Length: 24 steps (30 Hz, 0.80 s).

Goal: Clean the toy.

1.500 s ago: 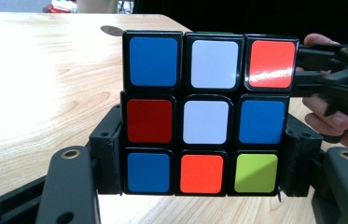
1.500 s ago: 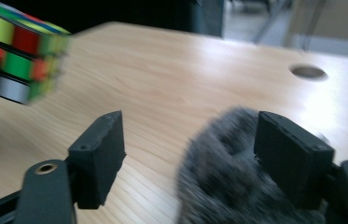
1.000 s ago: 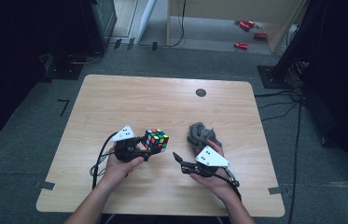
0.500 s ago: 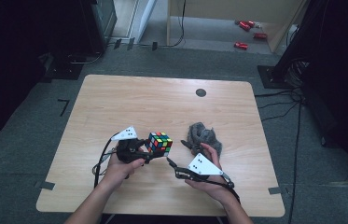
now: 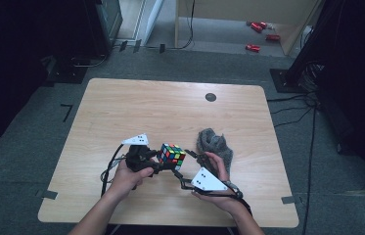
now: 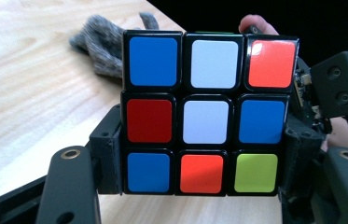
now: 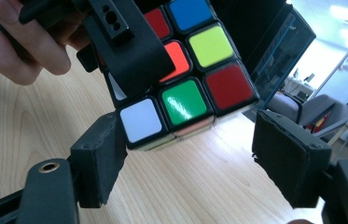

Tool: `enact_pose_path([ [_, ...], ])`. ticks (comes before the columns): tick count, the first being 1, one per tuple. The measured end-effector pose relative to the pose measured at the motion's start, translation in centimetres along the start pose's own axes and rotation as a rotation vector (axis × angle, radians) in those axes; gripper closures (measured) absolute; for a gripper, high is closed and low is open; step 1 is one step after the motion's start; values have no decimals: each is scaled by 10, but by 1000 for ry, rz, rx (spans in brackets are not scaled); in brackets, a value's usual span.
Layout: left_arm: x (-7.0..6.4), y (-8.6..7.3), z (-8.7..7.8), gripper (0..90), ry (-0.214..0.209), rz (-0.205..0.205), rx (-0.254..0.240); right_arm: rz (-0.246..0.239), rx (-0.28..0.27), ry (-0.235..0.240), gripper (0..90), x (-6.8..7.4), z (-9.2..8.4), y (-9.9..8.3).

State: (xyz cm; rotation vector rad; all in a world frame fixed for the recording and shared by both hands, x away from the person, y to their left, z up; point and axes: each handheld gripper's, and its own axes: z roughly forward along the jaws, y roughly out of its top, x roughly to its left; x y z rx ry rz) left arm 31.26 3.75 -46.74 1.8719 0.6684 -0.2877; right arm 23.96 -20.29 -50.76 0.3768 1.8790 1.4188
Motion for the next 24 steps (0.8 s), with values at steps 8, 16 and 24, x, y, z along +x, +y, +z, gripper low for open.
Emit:
enact_pose_path([
  [8,2,-1,7,347,-40,-38,50,-77,1,10,283,5,3,0],
  [16,9,-1,8,342,-109,-115,74,-147,35,37,329,5,1,2],
  [24,3,2,0,232,-67,2,31,-106,53,30,340,0,-1,2],
])
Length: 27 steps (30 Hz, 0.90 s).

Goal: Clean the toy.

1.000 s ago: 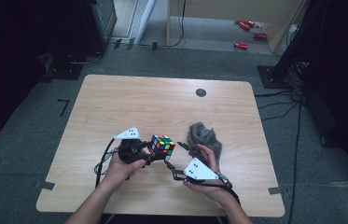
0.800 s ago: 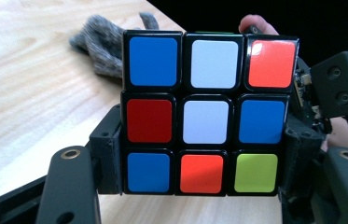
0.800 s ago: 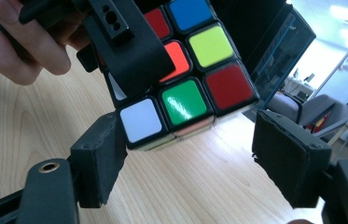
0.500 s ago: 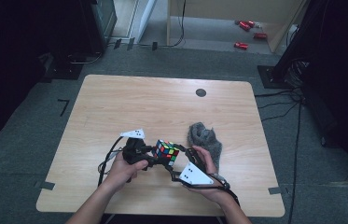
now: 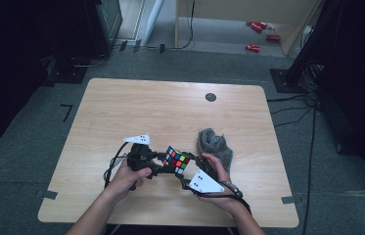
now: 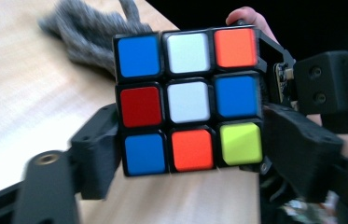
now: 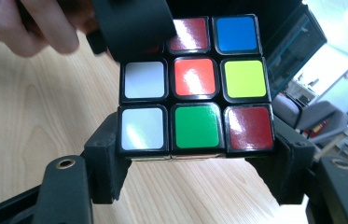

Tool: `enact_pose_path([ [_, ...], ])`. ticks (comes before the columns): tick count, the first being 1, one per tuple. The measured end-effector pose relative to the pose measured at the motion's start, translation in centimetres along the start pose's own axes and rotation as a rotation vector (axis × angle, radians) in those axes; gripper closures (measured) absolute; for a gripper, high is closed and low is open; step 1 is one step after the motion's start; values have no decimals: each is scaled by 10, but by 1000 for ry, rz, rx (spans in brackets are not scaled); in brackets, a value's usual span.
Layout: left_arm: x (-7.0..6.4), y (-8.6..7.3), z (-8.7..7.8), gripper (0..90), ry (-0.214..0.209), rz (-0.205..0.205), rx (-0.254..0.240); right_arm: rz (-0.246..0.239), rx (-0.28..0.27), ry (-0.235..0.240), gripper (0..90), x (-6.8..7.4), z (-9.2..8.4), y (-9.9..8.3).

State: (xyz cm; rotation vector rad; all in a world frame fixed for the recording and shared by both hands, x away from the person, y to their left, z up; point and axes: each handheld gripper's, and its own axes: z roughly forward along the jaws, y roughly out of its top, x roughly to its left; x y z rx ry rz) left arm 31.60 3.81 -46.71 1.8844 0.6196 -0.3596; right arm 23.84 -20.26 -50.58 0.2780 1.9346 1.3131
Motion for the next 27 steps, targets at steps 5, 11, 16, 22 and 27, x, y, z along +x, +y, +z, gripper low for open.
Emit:
enact_pose_path([
  [5,-2,1,-10,173,60,67,-59,50,21,-29,340,-8,-2,-4],
  [11,-4,-1,-13,174,193,129,-126,163,31,-44,341,-22,-7,-3],
  [16,-4,-4,-10,186,286,218,-173,263,21,-46,341,-31,-11,4],
  [22,-8,-10,1,187,363,330,-138,370,1,-55,342,-37,-15,12],
  [27,-17,-16,13,187,433,443,-102,440,-8,-33,342,-36,-14,17],
])
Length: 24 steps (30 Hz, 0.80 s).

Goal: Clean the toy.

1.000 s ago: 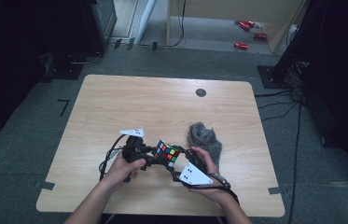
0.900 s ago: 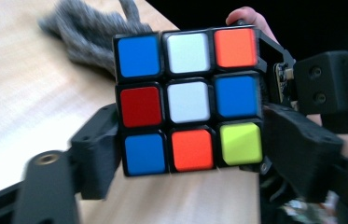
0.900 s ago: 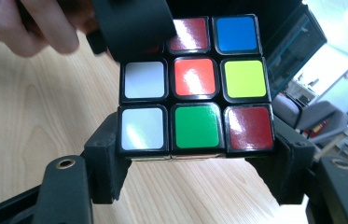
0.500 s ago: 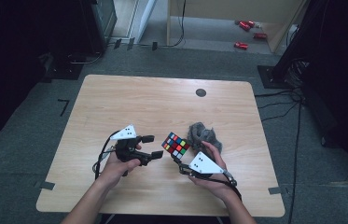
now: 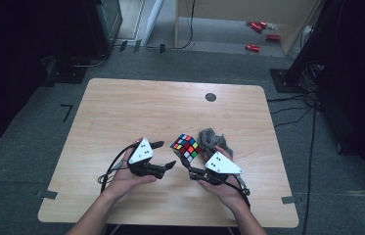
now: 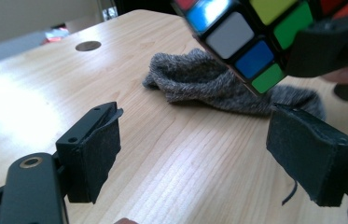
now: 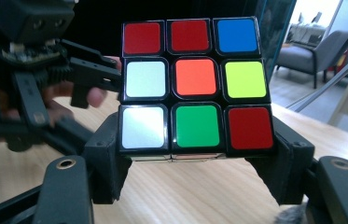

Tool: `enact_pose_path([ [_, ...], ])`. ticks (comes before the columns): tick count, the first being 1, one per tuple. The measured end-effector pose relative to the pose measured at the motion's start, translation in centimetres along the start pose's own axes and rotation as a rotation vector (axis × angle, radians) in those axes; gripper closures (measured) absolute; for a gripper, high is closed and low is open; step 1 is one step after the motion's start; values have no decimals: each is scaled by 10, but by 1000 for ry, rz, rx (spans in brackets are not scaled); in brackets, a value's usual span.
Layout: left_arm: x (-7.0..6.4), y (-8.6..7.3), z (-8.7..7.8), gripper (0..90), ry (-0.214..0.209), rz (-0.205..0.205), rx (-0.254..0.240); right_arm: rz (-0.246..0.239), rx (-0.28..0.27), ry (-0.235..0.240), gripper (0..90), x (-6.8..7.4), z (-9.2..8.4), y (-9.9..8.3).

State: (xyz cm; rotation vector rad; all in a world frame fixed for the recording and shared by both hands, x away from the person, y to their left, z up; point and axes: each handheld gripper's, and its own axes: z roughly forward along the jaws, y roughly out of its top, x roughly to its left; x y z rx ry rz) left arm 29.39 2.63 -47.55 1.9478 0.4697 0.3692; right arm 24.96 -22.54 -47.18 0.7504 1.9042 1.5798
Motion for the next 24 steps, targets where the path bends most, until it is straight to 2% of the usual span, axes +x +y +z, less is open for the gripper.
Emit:
enact_pose_path([
  [2,-5,-1,3,187,6,36,10,21,7,8,342,3,1,1],
  [4,-9,-3,5,186,31,73,11,56,13,24,342,6,2,3],
  [8,-11,-4,6,186,43,103,-14,98,36,49,342,10,4,6],
  [10,-12,-4,6,186,57,123,-23,136,53,59,342,12,5,7],
  [15,-16,-4,6,186,81,160,-42,207,81,83,342,16,9,8],
  [19,-18,-4,5,186,73,168,-61,269,103,89,342,18,11,9],
  [24,-20,-4,5,186,83,192,-74,301,130,90,342,22,13,10],
])
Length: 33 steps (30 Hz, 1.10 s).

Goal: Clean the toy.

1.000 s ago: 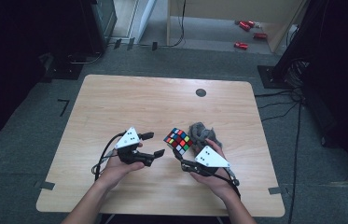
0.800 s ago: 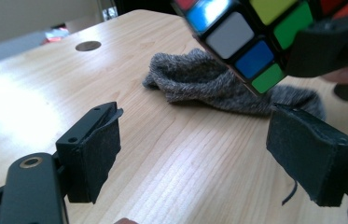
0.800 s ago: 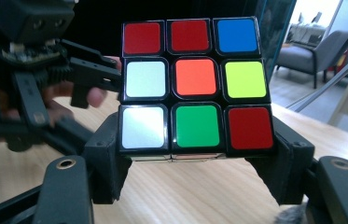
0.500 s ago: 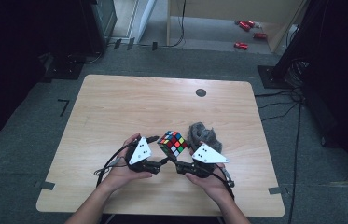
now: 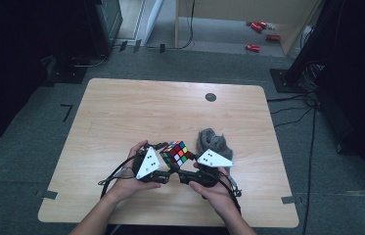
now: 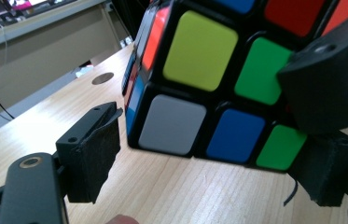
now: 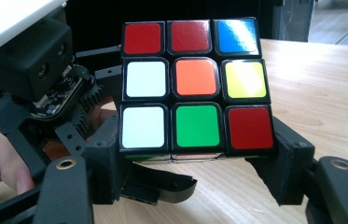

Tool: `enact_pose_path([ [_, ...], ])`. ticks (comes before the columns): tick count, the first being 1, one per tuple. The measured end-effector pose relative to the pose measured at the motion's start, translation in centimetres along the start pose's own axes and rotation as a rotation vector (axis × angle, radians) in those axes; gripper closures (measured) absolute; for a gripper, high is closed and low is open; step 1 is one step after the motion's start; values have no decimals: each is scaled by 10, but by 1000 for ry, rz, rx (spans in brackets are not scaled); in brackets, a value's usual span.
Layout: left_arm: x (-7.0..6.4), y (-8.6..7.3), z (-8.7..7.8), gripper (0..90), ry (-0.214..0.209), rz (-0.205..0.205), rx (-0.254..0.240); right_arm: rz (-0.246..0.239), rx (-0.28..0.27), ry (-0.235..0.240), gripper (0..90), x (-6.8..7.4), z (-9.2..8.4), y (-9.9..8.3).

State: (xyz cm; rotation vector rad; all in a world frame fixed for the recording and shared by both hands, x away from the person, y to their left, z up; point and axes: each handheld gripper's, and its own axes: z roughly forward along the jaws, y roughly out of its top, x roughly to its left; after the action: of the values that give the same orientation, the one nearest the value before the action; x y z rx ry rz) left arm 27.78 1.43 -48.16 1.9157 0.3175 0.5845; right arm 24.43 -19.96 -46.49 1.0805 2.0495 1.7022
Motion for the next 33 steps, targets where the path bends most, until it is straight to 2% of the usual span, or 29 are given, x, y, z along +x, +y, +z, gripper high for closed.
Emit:
enact_pose_path([
  [5,-3,0,0,208,25,33,-6,31,29,-8,342,1,2,-1],
  [9,-6,0,0,227,36,64,-1,79,52,-16,342,-3,3,-2],
  [14,-9,0,0,252,29,93,-10,113,82,-15,342,-4,5,-3],
  [18,-13,0,-1,317,51,142,-10,169,97,-3,341,-8,6,-4],
  [20,-12,1,-1,320,48,134,-13,181,93,9,341,-10,6,-5],
  [23,-11,1,-2,334,36,116,-11,171,73,10,327,-10,5,-4],
  [26,-10,0,-2,337,47,110,2,188,79,23,307,-13,2,-2],
  [30,-5,-2,-1,340,65,87,32,220,43,32,258,-23,-6,4],
  [31,-4,-2,-1,340,69,82,42,216,33,31,246,-26,-9,6],
  [33,-1,-3,-1,340,65,53,56,190,11,-9,258,-32,-14,8],
])
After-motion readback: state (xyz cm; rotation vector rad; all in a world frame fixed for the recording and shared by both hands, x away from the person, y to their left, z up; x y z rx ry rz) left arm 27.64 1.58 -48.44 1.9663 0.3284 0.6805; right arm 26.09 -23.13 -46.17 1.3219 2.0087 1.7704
